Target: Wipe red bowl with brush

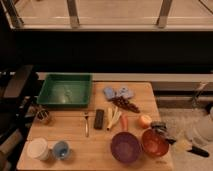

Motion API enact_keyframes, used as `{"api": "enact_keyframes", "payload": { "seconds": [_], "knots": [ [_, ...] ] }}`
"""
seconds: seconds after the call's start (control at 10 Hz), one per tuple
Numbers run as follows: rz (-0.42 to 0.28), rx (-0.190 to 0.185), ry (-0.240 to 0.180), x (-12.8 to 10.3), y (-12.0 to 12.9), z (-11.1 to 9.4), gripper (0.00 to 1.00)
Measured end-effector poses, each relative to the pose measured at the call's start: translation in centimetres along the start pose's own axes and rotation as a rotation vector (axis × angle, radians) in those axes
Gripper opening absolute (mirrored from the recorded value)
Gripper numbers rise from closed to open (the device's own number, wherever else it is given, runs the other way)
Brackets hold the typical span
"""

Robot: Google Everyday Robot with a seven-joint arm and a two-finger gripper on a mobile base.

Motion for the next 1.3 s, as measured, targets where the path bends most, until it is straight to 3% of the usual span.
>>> {"api": "enact_keyframes", "payload": {
  "seconds": [0.3, 0.7, 1.3],
  "knots": [
    [-0.01, -0.04, 0.024, 1.5, 1.7, 0.8, 0.0],
    [-0.014, -0.061, 0.053, 2.1, 2.8, 2.7, 0.0],
    [0.011, -0.012, 0.135, 2.0, 0.8, 3.0, 0.0]
  ]
}}
